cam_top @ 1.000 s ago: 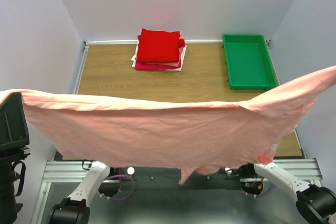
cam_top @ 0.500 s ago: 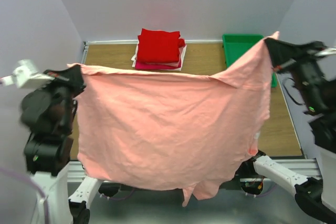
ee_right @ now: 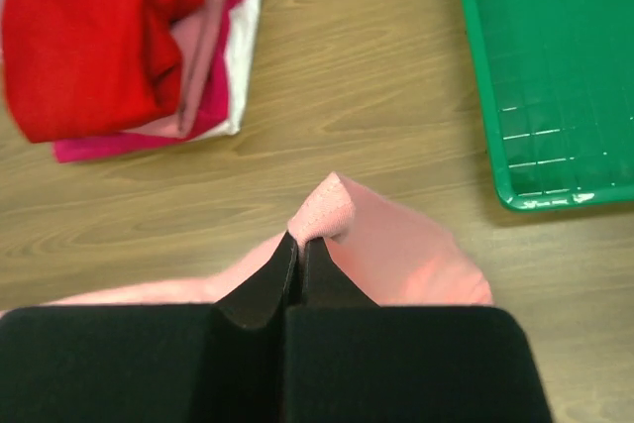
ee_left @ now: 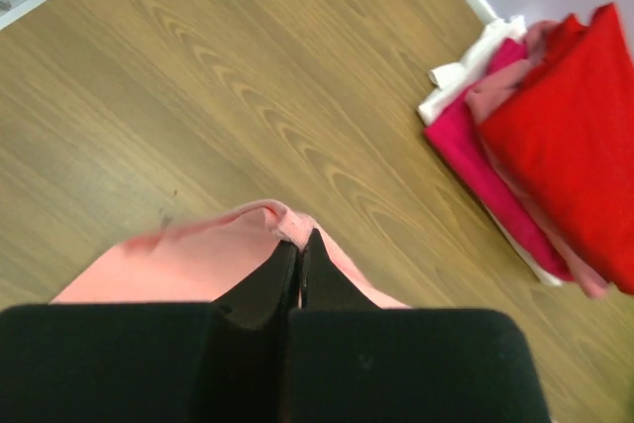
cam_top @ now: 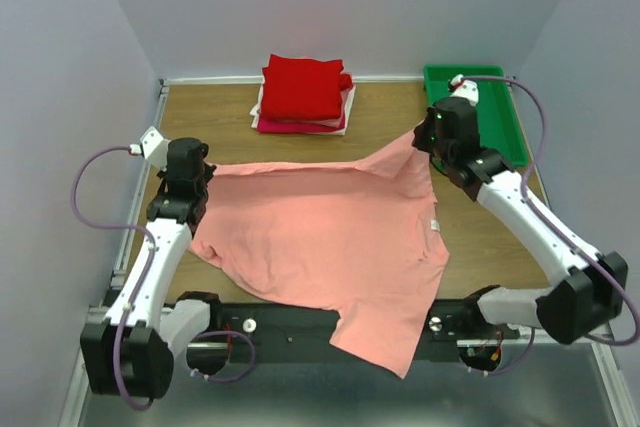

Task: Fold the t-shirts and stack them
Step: Flatten the tshirt out, then fold the tshirt

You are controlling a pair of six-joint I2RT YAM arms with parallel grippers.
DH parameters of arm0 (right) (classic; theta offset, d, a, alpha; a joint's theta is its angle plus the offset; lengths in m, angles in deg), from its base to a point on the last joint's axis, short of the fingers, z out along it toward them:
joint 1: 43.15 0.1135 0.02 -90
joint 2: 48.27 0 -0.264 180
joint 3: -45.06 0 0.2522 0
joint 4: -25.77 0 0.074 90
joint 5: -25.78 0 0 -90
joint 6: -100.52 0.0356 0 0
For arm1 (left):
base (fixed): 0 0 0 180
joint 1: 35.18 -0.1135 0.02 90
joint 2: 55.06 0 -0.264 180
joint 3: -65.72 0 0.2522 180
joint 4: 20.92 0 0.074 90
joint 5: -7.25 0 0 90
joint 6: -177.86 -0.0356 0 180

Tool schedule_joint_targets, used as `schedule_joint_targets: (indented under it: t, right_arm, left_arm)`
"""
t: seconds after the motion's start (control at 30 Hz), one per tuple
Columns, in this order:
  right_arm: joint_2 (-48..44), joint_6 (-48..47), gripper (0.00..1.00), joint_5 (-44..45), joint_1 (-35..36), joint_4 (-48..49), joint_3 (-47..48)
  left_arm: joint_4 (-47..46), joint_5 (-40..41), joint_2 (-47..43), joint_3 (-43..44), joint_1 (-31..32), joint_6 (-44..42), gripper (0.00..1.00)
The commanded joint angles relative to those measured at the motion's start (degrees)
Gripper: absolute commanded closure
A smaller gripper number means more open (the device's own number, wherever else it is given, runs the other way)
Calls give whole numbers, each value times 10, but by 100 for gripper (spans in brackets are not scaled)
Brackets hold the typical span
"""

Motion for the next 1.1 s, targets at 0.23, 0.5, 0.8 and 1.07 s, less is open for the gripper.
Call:
schedule_joint_targets:
  t: [0.23, 0.5, 0.8, 1.07]
  right_arm:
    - [198, -15, 100, 65, -12, 74, 98]
    - [271, -15, 100, 61, -33, 75, 149]
    - [276, -18, 100, 29, -38, 75, 141]
    - [189, 0, 99, 3, -37, 70, 57]
  left_arm:
    - [-192, -29, 263, 87, -75, -43, 100]
    - [-214, -71, 398, 165, -80, -79, 100]
    - [-197, -69, 431, 189, -84, -84, 100]
    - [-180, -89, 403, 161, -84, -91, 100]
